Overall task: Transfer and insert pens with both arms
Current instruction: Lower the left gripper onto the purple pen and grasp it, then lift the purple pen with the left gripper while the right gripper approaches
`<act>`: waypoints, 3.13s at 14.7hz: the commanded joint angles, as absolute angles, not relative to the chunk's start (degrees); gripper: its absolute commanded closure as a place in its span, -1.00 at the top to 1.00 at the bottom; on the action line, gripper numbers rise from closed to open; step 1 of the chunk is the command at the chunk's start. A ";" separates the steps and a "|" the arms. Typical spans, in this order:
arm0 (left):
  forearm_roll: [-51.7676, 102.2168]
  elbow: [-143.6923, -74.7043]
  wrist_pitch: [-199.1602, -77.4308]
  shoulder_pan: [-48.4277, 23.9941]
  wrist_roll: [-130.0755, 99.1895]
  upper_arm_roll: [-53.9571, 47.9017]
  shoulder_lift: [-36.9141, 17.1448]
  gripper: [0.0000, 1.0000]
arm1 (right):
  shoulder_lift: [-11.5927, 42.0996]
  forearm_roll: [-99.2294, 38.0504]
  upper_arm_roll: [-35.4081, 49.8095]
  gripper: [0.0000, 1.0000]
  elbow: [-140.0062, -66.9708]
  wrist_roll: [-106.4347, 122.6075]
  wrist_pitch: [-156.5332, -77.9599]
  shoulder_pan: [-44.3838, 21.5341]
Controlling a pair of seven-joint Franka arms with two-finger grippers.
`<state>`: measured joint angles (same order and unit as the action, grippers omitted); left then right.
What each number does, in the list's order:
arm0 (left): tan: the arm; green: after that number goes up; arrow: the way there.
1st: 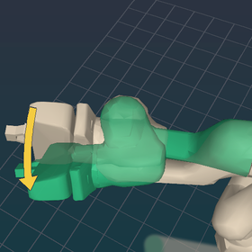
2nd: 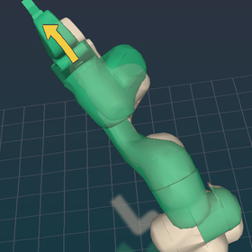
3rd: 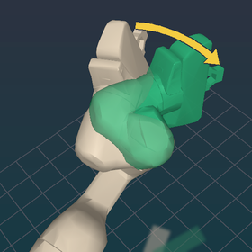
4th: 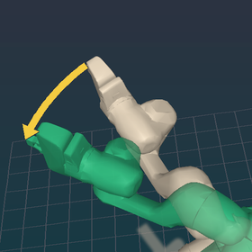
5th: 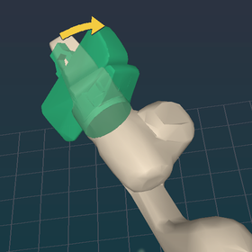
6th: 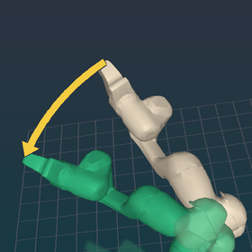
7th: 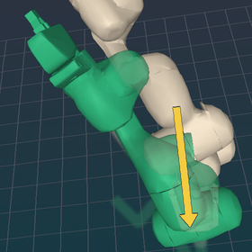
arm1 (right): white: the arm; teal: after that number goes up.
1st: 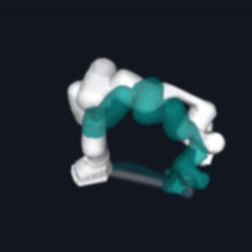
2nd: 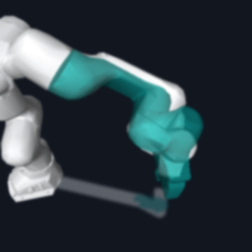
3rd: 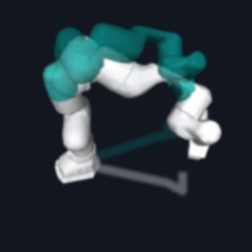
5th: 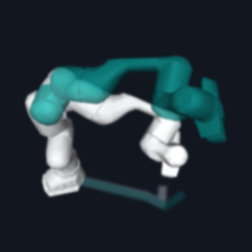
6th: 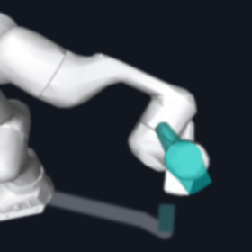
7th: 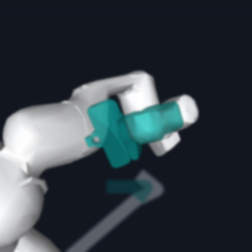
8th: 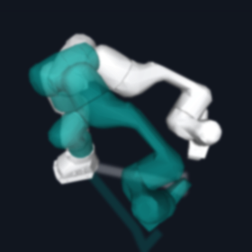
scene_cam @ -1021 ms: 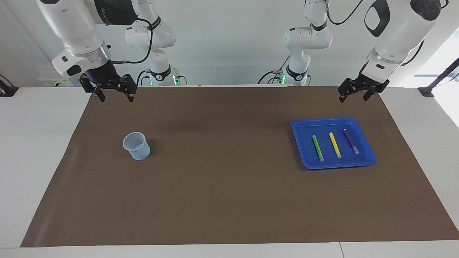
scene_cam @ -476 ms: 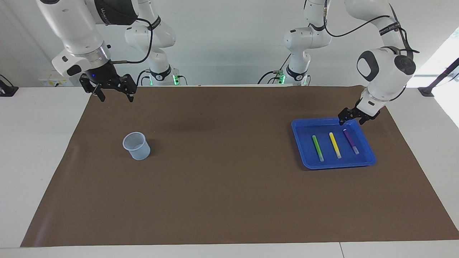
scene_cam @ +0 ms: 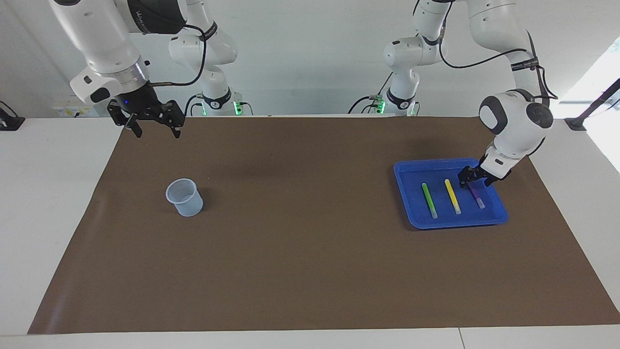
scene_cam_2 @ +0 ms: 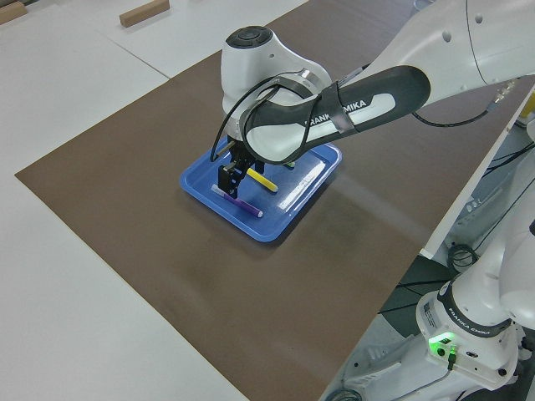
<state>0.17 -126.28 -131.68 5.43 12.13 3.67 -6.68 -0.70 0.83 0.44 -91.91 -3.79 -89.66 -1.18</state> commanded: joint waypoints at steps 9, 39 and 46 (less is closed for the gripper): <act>0.62 -124.80 -137.64 6.42 13.71 3.43 -12.22 0.30 | -1.14 -0.35 0.53 1.00 -92.29 -1.93 -88.95 -0.70; 17.90 -101.78 -100.02 5.36 -32.10 -2.19 -6.95 -1.00 | -1.05 -4.46 0.79 1.00 -92.20 -2.54 -89.03 -1.05; 33.29 -102.48 -100.81 5.27 -70.45 -11.06 -0.01 -1.00 | -1.32 -18.44 1.14 1.00 -92.11 -6.93 -89.47 -1.76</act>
